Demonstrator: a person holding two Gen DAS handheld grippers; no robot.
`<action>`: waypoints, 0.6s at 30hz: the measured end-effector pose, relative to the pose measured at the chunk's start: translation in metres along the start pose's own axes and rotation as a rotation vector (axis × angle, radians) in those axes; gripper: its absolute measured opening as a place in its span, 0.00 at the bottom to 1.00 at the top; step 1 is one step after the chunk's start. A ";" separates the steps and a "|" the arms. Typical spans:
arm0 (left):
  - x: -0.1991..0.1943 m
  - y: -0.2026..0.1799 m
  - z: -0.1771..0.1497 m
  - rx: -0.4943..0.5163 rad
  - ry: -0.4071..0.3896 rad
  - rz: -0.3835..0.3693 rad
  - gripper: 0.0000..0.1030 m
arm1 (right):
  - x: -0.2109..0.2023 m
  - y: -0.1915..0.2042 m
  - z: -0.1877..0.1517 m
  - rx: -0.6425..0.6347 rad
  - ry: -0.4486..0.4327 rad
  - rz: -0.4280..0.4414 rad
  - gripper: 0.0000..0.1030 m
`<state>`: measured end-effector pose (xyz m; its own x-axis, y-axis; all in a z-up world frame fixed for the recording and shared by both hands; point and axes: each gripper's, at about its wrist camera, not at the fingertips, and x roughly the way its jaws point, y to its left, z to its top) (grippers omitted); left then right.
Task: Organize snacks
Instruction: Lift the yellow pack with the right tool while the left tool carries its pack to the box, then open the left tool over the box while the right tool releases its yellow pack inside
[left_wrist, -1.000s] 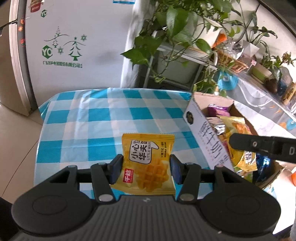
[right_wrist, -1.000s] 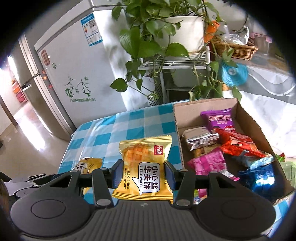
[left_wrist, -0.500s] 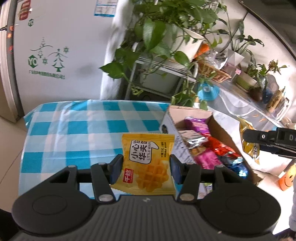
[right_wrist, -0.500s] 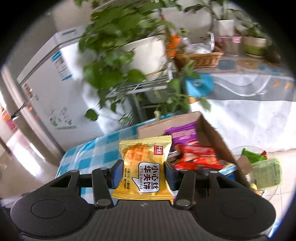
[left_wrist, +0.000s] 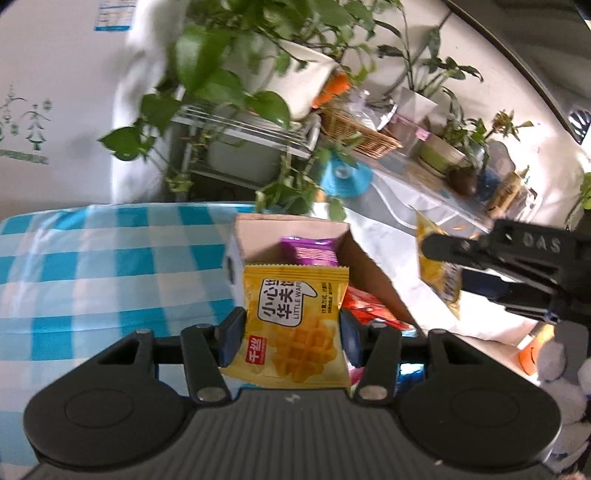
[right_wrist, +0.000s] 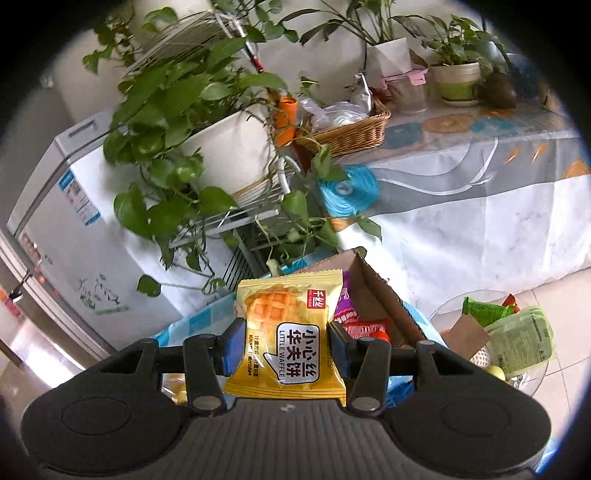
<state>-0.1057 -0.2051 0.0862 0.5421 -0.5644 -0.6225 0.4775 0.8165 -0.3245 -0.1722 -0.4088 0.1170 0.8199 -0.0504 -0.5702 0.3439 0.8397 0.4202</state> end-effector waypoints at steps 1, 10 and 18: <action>0.003 -0.004 0.000 -0.002 0.005 -0.007 0.51 | 0.002 -0.002 0.002 0.009 0.000 0.003 0.53; 0.030 -0.031 -0.006 0.025 0.043 -0.036 0.52 | 0.018 -0.010 0.011 0.029 0.017 -0.016 0.53; 0.049 -0.041 -0.009 0.035 0.082 -0.027 0.52 | 0.029 -0.024 0.013 0.058 0.044 -0.062 0.55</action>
<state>-0.1046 -0.2651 0.0623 0.4712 -0.5733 -0.6703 0.5156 0.7956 -0.3181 -0.1504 -0.4372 0.0999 0.7756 -0.0761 -0.6266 0.4202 0.8030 0.4226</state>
